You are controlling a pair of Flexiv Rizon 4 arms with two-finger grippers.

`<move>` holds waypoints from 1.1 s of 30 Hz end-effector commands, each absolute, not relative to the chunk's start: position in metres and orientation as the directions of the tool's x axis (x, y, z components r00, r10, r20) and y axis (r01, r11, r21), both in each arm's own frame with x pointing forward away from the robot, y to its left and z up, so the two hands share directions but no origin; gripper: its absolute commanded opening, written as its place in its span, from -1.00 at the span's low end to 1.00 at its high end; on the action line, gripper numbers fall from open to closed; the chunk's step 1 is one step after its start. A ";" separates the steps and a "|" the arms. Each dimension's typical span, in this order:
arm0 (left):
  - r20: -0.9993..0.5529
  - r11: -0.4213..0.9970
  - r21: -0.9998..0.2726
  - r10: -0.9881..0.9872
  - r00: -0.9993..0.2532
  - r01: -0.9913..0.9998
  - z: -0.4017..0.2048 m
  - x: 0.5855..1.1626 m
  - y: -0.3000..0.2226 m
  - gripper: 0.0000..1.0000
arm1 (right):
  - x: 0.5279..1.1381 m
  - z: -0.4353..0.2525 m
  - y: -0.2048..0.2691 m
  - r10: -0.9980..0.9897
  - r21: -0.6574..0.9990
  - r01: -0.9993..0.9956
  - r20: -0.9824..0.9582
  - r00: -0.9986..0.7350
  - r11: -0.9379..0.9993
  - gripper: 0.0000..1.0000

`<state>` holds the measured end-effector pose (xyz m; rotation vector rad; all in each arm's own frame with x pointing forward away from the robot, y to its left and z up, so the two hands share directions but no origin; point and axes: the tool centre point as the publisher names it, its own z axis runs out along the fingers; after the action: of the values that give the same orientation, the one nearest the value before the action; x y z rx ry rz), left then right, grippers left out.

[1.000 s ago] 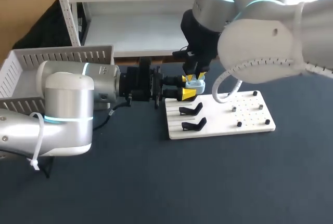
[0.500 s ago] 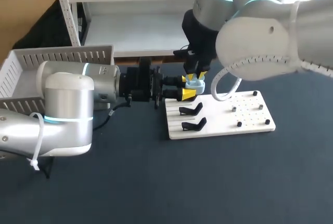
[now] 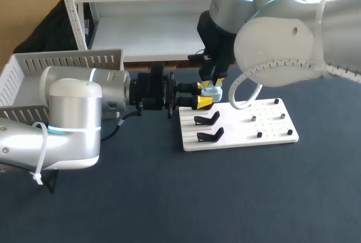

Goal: Pick up each earbud case from the left stands, insert the matching earbuds, close the lid, and place the case in the box.

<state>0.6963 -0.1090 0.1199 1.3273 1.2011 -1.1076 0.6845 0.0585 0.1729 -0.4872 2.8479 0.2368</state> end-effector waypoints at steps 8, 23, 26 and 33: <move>-0.992 -0.013 0.092 0.089 0.092 0.996 0.119 0.695 -0.109 -1.00 | 0.683 0.171 0.059 -0.308 0.122 -0.347 -0.259 -0.915 0.930 -1.00; -0.992 -0.013 0.092 0.089 0.092 0.996 0.119 0.695 -0.109 -1.00 | 0.683 0.169 0.062 -0.310 0.128 -0.350 -0.257 -0.916 0.928 -1.00; -0.992 -0.013 0.092 0.089 0.092 0.996 0.119 0.695 -0.109 -1.00 | 0.683 0.168 0.063 -0.311 0.128 -0.350 -0.253 -0.916 0.928 -1.00; -0.992 -0.013 0.092 0.089 0.092 0.996 0.119 0.695 -0.109 -1.00 | 0.684 0.166 0.063 -0.312 0.125 -0.350 -0.247 -0.917 0.928 -1.00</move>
<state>0.6962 -0.1088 0.1199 1.3274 1.2017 -1.1076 0.6820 0.0612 0.1666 -0.4972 2.8591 0.2484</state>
